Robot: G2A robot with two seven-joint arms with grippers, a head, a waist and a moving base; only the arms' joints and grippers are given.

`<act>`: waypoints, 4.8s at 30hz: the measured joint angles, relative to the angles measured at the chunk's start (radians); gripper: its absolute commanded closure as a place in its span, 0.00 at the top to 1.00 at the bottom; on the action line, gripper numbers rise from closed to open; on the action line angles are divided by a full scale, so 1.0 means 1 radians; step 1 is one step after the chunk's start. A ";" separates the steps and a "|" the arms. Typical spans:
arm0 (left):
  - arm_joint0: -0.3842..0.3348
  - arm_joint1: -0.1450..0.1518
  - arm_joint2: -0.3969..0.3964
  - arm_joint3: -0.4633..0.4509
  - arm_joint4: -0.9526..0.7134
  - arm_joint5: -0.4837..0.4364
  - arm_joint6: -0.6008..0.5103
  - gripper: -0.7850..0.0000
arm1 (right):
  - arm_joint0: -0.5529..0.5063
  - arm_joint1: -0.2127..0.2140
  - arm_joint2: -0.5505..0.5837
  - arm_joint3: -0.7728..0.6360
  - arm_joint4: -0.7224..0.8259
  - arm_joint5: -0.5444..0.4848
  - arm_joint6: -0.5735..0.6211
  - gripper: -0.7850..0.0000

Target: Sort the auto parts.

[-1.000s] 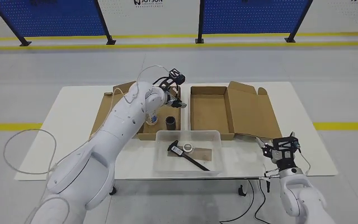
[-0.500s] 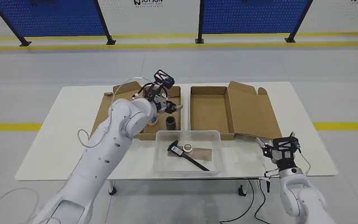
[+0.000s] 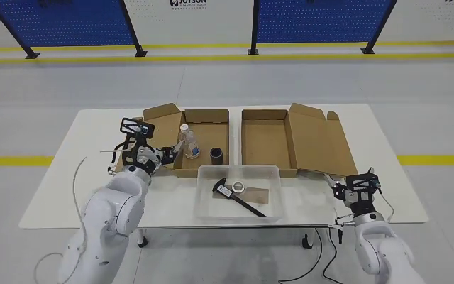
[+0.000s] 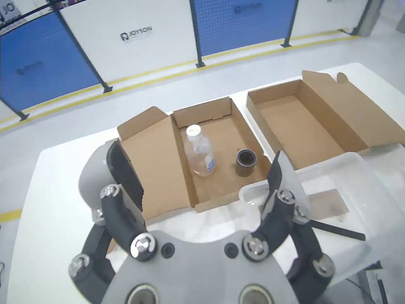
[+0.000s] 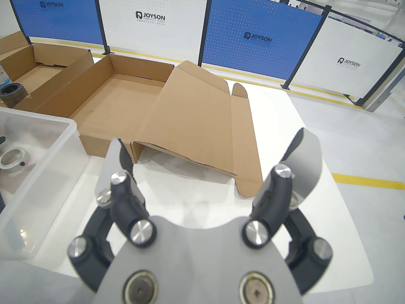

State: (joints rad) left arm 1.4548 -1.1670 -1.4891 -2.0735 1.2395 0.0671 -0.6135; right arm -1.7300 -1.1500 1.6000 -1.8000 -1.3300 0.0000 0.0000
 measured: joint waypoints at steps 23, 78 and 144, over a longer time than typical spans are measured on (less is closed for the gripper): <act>0.342 -0.004 -0.226 -0.093 -0.048 0.046 0.151 1.00 | 0.000 0.000 0.000 0.000 0.000 0.000 0.000 1.00; 0.342 -0.004 -0.226 -0.093 -0.048 0.046 0.151 1.00 | 0.730 -0.125 -0.748 0.140 0.099 0.005 0.861 1.00; 0.342 -0.004 -0.226 -0.093 -0.048 0.046 0.151 1.00 | 0.935 -0.312 -1.023 0.486 0.090 0.058 1.141 0.42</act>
State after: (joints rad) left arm 1.7964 -1.1708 -1.7149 -2.1662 1.1913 0.1136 -0.4626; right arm -0.7952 -1.4621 0.5768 -1.3141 -1.2398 0.0579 1.1410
